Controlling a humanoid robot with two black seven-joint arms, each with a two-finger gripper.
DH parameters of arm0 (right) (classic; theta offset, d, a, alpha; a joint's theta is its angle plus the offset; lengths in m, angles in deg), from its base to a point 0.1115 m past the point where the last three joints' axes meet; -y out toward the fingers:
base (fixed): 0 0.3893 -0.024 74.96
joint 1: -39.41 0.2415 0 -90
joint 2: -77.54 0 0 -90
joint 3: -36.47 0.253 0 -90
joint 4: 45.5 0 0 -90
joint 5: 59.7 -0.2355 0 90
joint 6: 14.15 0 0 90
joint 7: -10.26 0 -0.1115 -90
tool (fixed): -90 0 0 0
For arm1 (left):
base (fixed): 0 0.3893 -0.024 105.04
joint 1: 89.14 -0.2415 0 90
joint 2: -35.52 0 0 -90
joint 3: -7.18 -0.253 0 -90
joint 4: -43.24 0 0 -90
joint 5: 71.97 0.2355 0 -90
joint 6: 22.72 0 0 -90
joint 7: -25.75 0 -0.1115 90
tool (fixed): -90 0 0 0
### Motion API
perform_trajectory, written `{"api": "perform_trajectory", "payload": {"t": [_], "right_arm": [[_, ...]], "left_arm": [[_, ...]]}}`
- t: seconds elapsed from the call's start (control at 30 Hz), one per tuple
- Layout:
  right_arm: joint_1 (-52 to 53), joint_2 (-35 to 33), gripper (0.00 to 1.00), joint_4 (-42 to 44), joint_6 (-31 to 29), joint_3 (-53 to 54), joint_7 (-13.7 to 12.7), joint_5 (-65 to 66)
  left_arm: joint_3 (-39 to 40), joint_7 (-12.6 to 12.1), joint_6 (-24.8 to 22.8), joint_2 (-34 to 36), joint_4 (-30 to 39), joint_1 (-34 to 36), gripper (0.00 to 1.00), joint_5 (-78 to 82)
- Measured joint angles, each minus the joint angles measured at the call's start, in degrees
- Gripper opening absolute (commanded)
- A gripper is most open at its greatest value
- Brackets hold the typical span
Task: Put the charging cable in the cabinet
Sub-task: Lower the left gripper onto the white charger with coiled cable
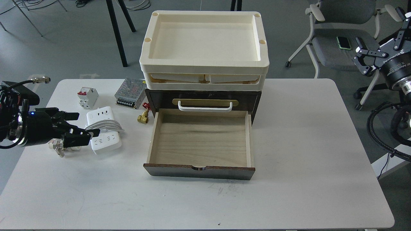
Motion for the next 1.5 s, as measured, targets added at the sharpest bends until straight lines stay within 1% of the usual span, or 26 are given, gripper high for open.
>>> {"api": "perform_trajectory", "payload": {"t": [0.07,0.13,0.27,0.37,0.53,0.67,0.77,0.83,0.93,1.07,1.1,1.23,1.3,1.43,1.47,1.5], "right_arm": [[-0.07,0.00,1.00,-0.01,0.00,0.02,0.00,-0.02],[-0.12,0.00,1.00,-0.01,0.00,0.04,0.00,-0.04],[-0.18,0.00,1.00,-0.01,0.04,0.04,0.00,-0.04],[-0.19,0.00,1.00,-0.01,0.08,0.05,0.00,-0.04],[-0.19,0.00,1.00,0.01,0.09,0.05,0.00,-0.04],[-0.19,0.05,1.00,0.04,0.13,0.05,0.00,-0.04],[-0.48,0.05,1.00,0.09,0.14,0.13,0.00,0.02],[-0.73,0.03,1.00,0.10,0.14,0.24,0.00,0.03],[-0.91,0.01,1.00,0.15,0.16,0.29,0.00,0.05],[-1.01,0.01,1.00,0.18,0.18,0.30,0.00,0.05],[-1.07,0.00,1.00,0.18,0.18,0.30,0.00,0.05],[-1.37,0.00,1.00,0.25,0.19,0.30,0.00,0.05],[-1.44,0.00,1.00,0.30,0.19,0.30,0.00,0.05],[-1.82,0.00,1.00,0.44,0.19,0.30,0.00,0.05],[-1.91,0.00,1.00,0.48,0.19,0.30,0.00,0.05],[-2.05,0.02,1.00,0.51,0.20,0.30,0.00,0.05]], "left_arm": [[-4.85,0.02,1.05,-3.04,-3.78,3.82,0.99,1.48],[-7.91,-0.01,3.09,-5.84,-8.60,6.52,0.99,2.42],[-11.96,-0.02,8.34,-10.44,-18.61,11.33,0.99,4.01],[-15.82,-0.02,10.50,-12.72,-24.65,14.27,0.98,4.18],[-23.36,-0.02,15.59,-16.82,-33.65,18.00,0.97,4.19],[-27.02,-0.02,17.34,-19.94,-39.12,18.78,0.95,4.18],[-27.51,-0.02,17.82,-20.97,-40.82,18.78,0.91,4.18],[-27.58,-0.02,17.89,-21.16,-41.09,18.56,0.86,4.18],[-27.61,-0.02,17.88,-21.24,-41.17,18.31,0.72,4.13],[-27.91,-0.02,17.74,-21.23,-41.06,18.09,0.54,4.06],[-28.08,-0.02,17.72,-21.22,-40.95,18.05,0.51,4.05],[-28.87,-0.03,17.57,-21.10,-40.70,18.00,0.48,4.03],[-29.10,-0.03,17.55,-21.08,-40.65,17.98,0.44,4.04],[-29.20,-0.03,17.64,-21.08,-40.58,18.05,0.41,4.06],[-29.20,-0.03,17.72,-21.08,-40.57,18.09,0.38,4.06],[-29.19,-0.03,17.80,-21.08,-40.57,18.13,0.32,4.07]]}}
